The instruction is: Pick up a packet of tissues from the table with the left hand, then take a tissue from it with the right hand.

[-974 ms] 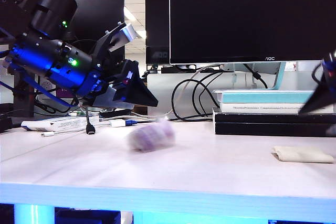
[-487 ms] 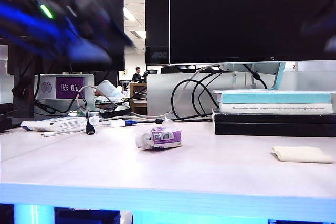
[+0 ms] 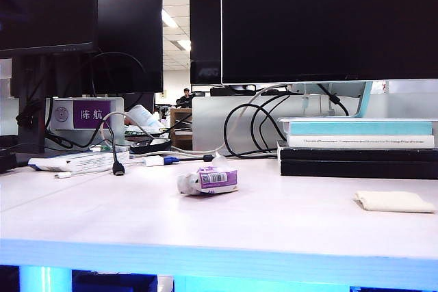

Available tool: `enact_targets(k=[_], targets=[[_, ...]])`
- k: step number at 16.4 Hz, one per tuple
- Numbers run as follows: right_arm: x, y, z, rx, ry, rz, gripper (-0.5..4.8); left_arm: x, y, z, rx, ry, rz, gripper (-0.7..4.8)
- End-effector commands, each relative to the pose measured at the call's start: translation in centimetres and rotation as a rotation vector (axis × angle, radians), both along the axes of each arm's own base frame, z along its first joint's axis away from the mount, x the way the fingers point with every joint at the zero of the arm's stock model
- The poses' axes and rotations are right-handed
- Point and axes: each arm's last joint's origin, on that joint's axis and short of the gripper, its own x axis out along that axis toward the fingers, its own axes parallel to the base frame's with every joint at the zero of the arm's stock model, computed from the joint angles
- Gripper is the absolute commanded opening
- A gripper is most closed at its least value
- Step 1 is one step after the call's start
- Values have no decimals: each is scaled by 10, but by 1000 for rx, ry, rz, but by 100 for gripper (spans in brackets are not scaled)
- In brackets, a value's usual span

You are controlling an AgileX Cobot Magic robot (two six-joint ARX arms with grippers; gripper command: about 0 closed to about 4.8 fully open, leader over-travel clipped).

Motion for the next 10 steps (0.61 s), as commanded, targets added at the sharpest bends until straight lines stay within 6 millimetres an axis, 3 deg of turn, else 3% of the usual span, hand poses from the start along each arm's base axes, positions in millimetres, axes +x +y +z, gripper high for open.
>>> enact_targets(k=[1,6,10], targets=[[-10,1,-12,-14,-59,-10,110,-24,1,-4,5,-51,29,241],[-39,1,-50,76,-204,-142,12,-66,-2,-27,-43,-124,142,231],[-41,-1,-91,145,-169,-235,12,-91,-9,-56,-53,-107,186,77]])
